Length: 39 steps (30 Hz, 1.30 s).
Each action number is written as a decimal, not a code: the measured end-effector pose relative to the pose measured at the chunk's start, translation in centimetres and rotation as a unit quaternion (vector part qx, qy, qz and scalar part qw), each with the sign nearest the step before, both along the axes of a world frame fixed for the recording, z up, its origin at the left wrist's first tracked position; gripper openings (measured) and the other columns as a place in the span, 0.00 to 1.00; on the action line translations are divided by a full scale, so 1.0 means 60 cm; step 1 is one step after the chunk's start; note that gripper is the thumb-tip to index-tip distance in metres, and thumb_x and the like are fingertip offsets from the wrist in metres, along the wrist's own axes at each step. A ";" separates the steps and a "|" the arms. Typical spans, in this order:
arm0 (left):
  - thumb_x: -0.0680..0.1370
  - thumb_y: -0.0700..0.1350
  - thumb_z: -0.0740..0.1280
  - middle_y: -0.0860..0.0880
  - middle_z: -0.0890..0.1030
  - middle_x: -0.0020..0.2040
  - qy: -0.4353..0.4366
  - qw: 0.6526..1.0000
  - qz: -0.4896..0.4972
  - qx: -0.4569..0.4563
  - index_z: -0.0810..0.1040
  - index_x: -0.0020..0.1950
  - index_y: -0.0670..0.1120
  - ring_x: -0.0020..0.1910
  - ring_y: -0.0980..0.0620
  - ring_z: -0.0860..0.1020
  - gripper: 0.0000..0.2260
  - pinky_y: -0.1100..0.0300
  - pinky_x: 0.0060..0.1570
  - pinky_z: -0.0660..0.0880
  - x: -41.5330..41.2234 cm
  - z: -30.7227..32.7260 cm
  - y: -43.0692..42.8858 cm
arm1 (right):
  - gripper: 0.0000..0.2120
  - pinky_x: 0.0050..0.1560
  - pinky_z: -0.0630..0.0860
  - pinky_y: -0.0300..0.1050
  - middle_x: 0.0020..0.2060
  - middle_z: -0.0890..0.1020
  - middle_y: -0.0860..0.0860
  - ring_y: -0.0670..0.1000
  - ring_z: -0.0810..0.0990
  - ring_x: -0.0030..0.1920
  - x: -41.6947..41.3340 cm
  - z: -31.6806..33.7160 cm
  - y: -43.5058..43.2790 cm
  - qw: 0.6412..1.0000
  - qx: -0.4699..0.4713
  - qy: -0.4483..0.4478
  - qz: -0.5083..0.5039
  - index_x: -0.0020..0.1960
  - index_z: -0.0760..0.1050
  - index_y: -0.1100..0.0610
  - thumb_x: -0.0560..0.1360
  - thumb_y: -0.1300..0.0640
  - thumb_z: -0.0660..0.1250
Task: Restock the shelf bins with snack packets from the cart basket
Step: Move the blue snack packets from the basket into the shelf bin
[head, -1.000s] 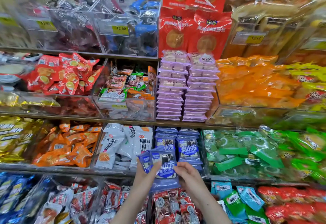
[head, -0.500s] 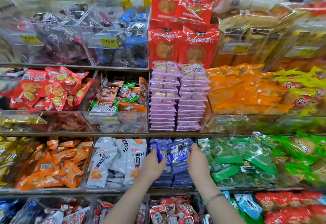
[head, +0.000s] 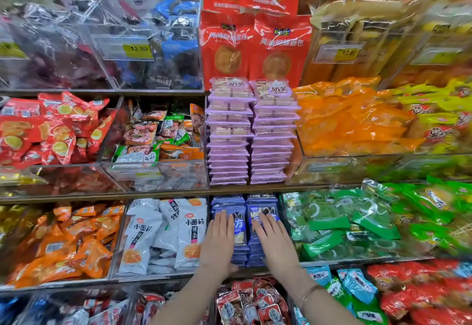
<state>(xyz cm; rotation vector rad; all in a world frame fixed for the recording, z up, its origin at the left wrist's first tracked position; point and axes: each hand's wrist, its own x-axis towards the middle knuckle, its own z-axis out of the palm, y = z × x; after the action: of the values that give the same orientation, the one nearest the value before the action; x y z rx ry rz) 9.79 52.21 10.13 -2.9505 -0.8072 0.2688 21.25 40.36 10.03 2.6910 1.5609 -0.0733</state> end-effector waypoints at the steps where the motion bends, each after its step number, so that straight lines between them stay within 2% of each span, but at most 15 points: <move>1: 0.72 0.61 0.69 0.37 0.40 0.77 0.002 1.000 0.008 0.019 0.34 0.75 0.38 0.77 0.38 0.43 0.53 0.45 0.74 0.40 0.004 -0.002 -0.001 | 0.45 0.75 0.40 0.52 0.77 0.44 0.53 0.55 0.43 0.77 0.002 -0.003 0.002 1.000 -0.003 -0.013 0.000 0.77 0.40 0.53 0.72 0.68 0.66; 6: 0.79 0.49 0.63 0.38 0.45 0.78 -0.005 0.997 0.035 0.067 0.38 0.77 0.39 0.77 0.39 0.46 0.39 0.43 0.74 0.43 0.016 -0.006 0.001 | 0.42 0.75 0.41 0.55 0.77 0.42 0.57 0.58 0.42 0.76 0.006 -0.017 0.009 0.998 -0.023 -0.053 0.007 0.77 0.36 0.55 0.75 0.69 0.61; 9: 0.78 0.52 0.64 0.39 0.48 0.78 0.006 0.996 0.027 0.087 0.38 0.77 0.39 0.77 0.39 0.48 0.41 0.42 0.74 0.44 0.012 -0.008 0.000 | 0.42 0.75 0.41 0.55 0.77 0.42 0.57 0.59 0.43 0.76 0.004 -0.017 0.008 0.998 -0.035 -0.056 0.012 0.77 0.36 0.55 0.75 0.67 0.62; 12: 0.74 0.58 0.68 0.41 0.56 0.75 -0.029 0.996 0.021 0.079 0.41 0.77 0.39 0.74 0.41 0.56 0.47 0.44 0.74 0.49 0.009 0.000 -0.007 | 0.45 0.75 0.42 0.54 0.77 0.46 0.56 0.57 0.45 0.76 0.005 -0.006 0.003 0.999 -0.017 -0.026 0.024 0.77 0.41 0.54 0.72 0.65 0.67; 15: 0.72 0.64 0.67 0.44 0.56 0.76 -0.067 0.997 0.024 0.014 0.43 0.78 0.43 0.75 0.45 0.55 0.48 0.48 0.75 0.48 -0.002 0.026 -0.012 | 0.45 0.76 0.44 0.50 0.77 0.45 0.54 0.55 0.44 0.77 0.002 0.023 -0.007 0.998 0.013 0.053 0.038 0.77 0.43 0.54 0.72 0.56 0.70; 17: 0.74 0.64 0.63 0.47 0.55 0.78 -0.114 0.992 0.038 -0.045 0.47 0.79 0.46 0.77 0.49 0.53 0.43 0.51 0.76 0.48 -0.018 0.044 -0.024 | 0.40 0.75 0.52 0.47 0.77 0.44 0.52 0.53 0.47 0.77 -0.009 0.043 -0.023 0.989 0.065 0.126 0.035 0.78 0.46 0.53 0.75 0.51 0.67; 20: 0.76 0.57 0.66 0.48 0.72 0.67 -0.284 0.947 0.075 -0.129 0.65 0.72 0.46 0.67 0.47 0.70 0.29 0.56 0.64 0.66 -0.057 0.057 -0.068 | 0.30 0.68 0.66 0.45 0.76 0.53 0.47 0.49 0.58 0.74 -0.039 0.059 -0.063 0.957 0.171 0.236 0.008 0.76 0.55 0.51 0.77 0.50 0.63; 23: 0.75 0.55 0.68 0.53 0.78 0.51 -0.339 0.905 0.156 -0.203 0.72 0.61 0.49 0.48 0.52 0.78 0.18 0.56 0.45 0.75 -0.108 0.053 -0.128 | 0.22 0.60 0.73 0.44 0.64 0.72 0.47 0.47 0.74 0.61 -0.071 0.056 -0.122 0.928 0.212 0.304 -0.046 0.69 0.67 0.51 0.77 0.50 0.64; 26: 0.73 0.53 0.70 0.54 0.79 0.41 -0.310 0.874 0.218 -0.306 0.74 0.52 0.47 0.40 0.52 0.80 0.13 0.55 0.43 0.76 -0.168 0.019 -0.189 | 0.13 0.49 0.76 0.42 0.49 0.79 0.47 0.46 0.79 0.47 -0.101 0.031 -0.196 0.900 0.209 0.366 -0.108 0.58 0.74 0.53 0.76 0.50 0.65; 28: 0.75 0.50 0.70 0.52 0.80 0.39 -0.252 0.852 0.238 -0.392 0.75 0.52 0.43 0.39 0.54 0.78 0.12 0.55 0.45 0.76 -0.214 -0.016 -0.227 | 0.11 0.45 0.75 0.40 0.43 0.78 0.44 0.45 0.78 0.43 -0.121 0.000 -0.251 0.883 0.172 0.411 -0.146 0.55 0.74 0.53 0.76 0.49 0.65; 31: 0.77 0.47 0.67 0.48 0.80 0.40 -0.098 0.853 0.221 -0.462 0.76 0.47 0.44 0.40 0.51 0.77 0.06 0.54 0.50 0.75 -0.287 -0.059 -0.275 | 0.11 0.46 0.73 0.39 0.45 0.80 0.46 0.44 0.77 0.44 -0.154 -0.059 -0.342 0.870 0.099 0.448 -0.182 0.56 0.75 0.55 0.75 0.52 0.66; 33: 0.78 0.47 0.64 0.47 0.76 0.38 -0.034 0.847 0.202 -0.490 0.73 0.42 0.44 0.38 0.50 0.74 0.08 0.55 0.46 0.73 -0.329 -0.076 -0.308 | 0.11 0.48 0.72 0.38 0.49 0.81 0.48 0.45 0.77 0.46 -0.180 -0.096 -0.406 0.866 0.041 0.453 -0.209 0.56 0.75 0.56 0.75 0.53 0.66; 35: 0.79 0.47 0.64 0.49 0.73 0.38 0.011 0.843 0.217 -0.493 0.71 0.42 0.46 0.38 0.52 0.72 0.08 0.59 0.43 0.70 -0.367 -0.088 -0.346 | 0.09 0.50 0.71 0.39 0.51 0.82 0.52 0.48 0.79 0.50 -0.211 -0.123 -0.468 0.859 -0.001 0.455 -0.236 0.54 0.76 0.56 0.75 0.56 0.65; 37: 0.79 0.50 0.64 0.51 0.75 0.42 0.046 0.847 0.239 -0.472 0.72 0.45 0.49 0.41 0.53 0.74 0.06 0.62 0.45 0.71 -0.402 -0.099 -0.386 | 0.02 0.47 0.69 0.40 0.51 0.82 0.53 0.50 0.80 0.53 -0.242 -0.137 -0.527 0.859 -0.054 0.444 -0.251 0.45 0.74 0.51 0.76 0.57 0.64; 39: 0.79 0.50 0.64 0.50 0.77 0.44 0.054 0.845 0.252 -0.469 0.73 0.45 0.49 0.43 0.52 0.76 0.06 0.62 0.47 0.72 -0.434 -0.112 -0.429 | 0.10 0.46 0.68 0.41 0.47 0.81 0.54 0.49 0.79 0.50 -0.271 -0.149 -0.586 0.859 -0.086 0.432 -0.261 0.37 0.68 0.49 0.76 0.56 0.63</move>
<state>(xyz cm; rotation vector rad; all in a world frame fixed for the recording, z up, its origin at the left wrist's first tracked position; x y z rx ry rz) -16.27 26.49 3.38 -3.3731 -1.8738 1.1480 4.97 5.18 1.07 2.9713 0.7242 -1.5172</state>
